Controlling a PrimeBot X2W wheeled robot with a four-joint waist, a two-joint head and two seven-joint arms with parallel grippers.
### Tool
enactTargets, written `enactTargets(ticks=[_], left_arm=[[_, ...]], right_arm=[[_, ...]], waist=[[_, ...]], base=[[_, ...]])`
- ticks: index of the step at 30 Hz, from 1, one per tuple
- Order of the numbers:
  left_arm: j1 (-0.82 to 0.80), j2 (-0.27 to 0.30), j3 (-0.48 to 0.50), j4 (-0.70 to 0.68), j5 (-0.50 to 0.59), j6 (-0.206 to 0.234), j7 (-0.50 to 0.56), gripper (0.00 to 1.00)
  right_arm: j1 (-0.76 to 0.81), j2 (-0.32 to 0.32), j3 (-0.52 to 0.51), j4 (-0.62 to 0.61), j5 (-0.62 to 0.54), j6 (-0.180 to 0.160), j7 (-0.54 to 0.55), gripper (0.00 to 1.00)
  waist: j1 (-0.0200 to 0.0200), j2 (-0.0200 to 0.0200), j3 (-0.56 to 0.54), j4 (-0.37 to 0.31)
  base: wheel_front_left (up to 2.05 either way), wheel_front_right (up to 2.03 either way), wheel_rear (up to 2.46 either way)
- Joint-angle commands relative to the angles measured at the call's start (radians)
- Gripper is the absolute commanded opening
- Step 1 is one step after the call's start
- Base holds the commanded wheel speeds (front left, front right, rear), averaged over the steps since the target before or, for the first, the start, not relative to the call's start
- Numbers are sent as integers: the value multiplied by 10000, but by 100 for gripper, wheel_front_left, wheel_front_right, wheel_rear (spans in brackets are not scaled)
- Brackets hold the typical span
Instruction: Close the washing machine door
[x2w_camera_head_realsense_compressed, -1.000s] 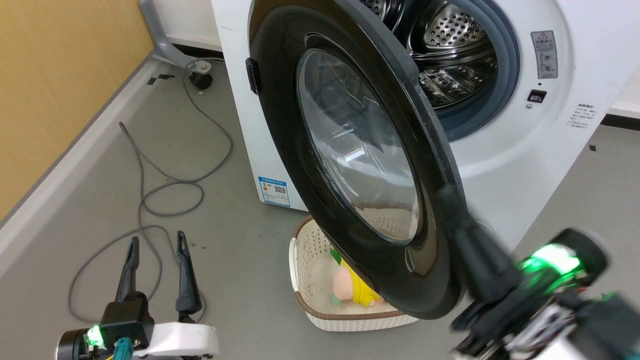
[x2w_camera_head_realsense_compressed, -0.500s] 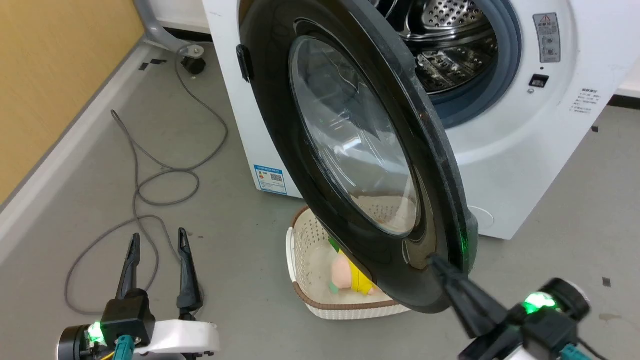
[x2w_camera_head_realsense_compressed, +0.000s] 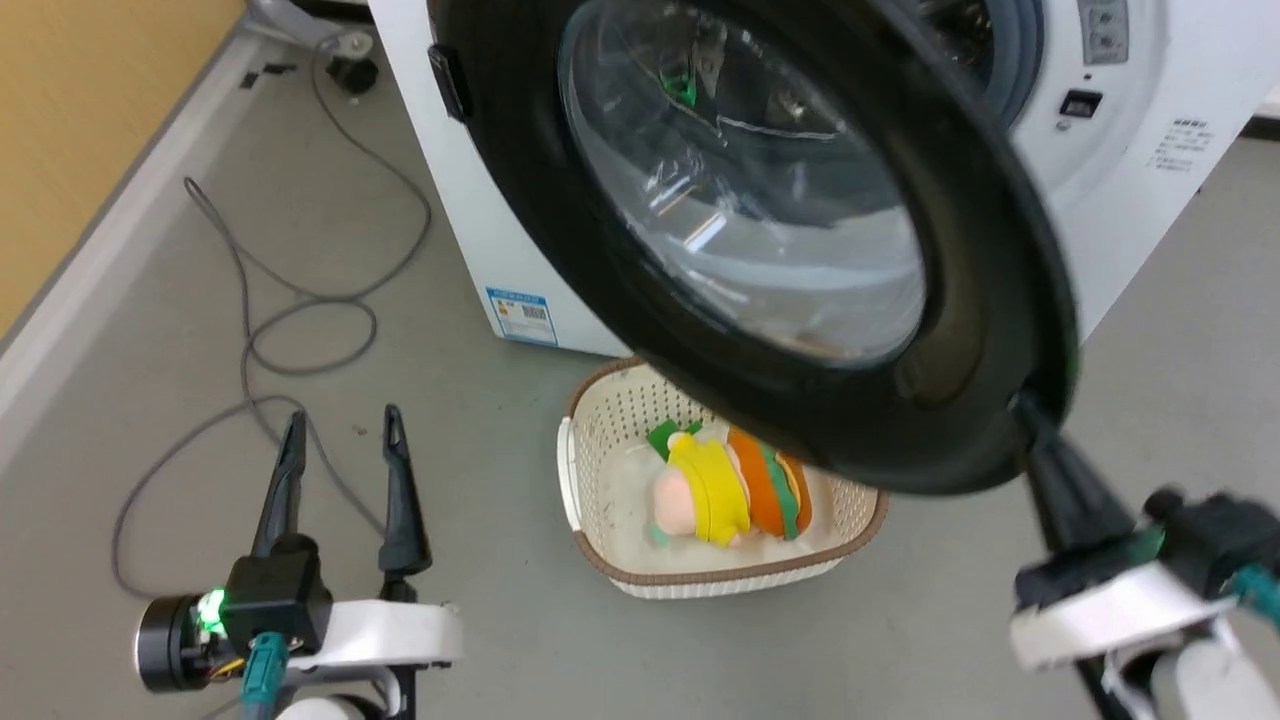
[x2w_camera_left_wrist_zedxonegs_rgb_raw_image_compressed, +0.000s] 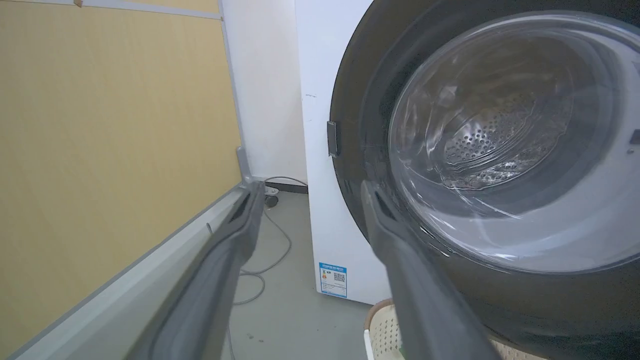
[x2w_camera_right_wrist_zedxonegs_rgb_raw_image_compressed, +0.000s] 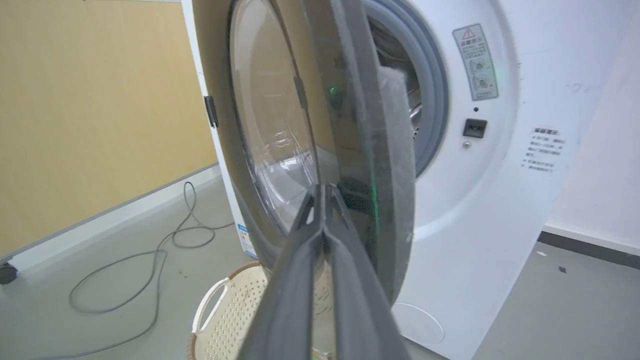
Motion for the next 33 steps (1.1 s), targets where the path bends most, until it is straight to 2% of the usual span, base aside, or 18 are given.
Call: enactTargets(ticks=[1, 12, 21, 33], left_arm=[[-160, -14, -28, -41, 60, -13, -43, 100], [-787, -64, -435, -179, 27, 73, -43, 100], [-1397, -73, -703, -214, -175, 260, -43, 100], [-1752, -75, -923, -201, -333, 418, -43, 100]], right_arm=[[-226, 2, -90, 63, -63, -19, -44, 0], [-2690, -371, -1412, 1804, -336, -19, -44, 0], [-4884, -1028, -1596, 3466, -426, -19, -44, 0], [-6820, -1224, -1865, 5059, -748, -19, -44, 0]], waist=[[0, -1, 128, 44], [0, -1, 1290, 296], [0, -1, 2312, 278], [0, -1, 2833, 357]], base=[[0, 0, 0], [0, 0, 0], [0, 0, 0], [0, 0, 0]])
